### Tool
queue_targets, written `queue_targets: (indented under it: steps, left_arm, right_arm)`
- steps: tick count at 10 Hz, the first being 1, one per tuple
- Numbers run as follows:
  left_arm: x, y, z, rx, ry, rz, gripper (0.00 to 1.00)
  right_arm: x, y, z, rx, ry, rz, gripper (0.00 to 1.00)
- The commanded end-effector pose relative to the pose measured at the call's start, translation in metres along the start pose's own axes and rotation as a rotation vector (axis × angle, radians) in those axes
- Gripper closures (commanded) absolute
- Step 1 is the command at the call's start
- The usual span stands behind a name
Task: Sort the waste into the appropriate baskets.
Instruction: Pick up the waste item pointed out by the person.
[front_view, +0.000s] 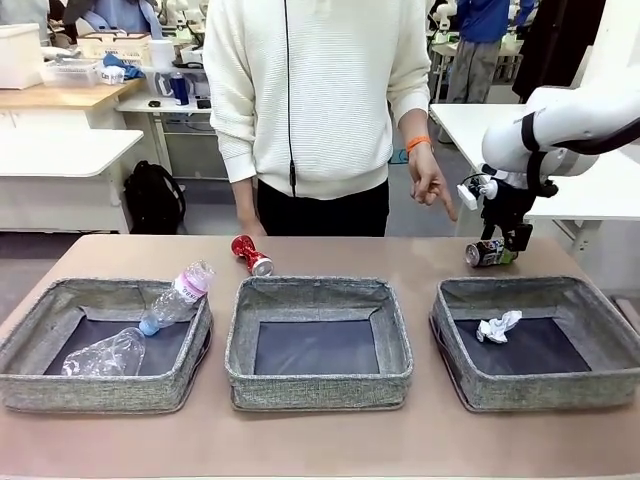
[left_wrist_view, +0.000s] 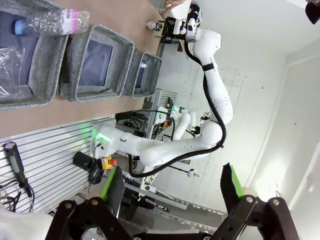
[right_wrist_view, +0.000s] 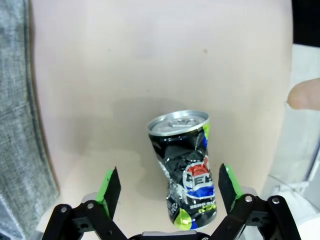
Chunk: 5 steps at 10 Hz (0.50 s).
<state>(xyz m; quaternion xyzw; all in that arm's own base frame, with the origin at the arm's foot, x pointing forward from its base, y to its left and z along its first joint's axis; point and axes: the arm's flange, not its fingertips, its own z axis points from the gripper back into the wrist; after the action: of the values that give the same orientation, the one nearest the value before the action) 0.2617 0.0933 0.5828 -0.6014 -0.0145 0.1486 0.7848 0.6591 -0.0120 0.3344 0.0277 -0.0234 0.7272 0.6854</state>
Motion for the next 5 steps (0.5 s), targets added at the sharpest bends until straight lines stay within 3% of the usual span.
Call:
queue_targets:
  steps: [1,4,5]
  left_arm:
    - [-0.0011,-0.0019,0.0006,-0.016,-0.003,-0.02,0.0]
    - [-0.0011,-0.0019,0.0006,-0.016,-0.003,-0.02,0.0]
    - [-0.0011,-0.0019,0.0006,-0.016,-0.003,-0.02,0.0]
  right_arm:
    - [-0.0018,-0.0038,0.0014,0.0,-0.008,-0.026,0.0]
    - [-0.0036,-0.0039,-0.0007,0.013,0.018,-0.06,0.0]
    - [-0.0048,-0.0051,-0.0033,0.026,0.066,-0.063,0.6]
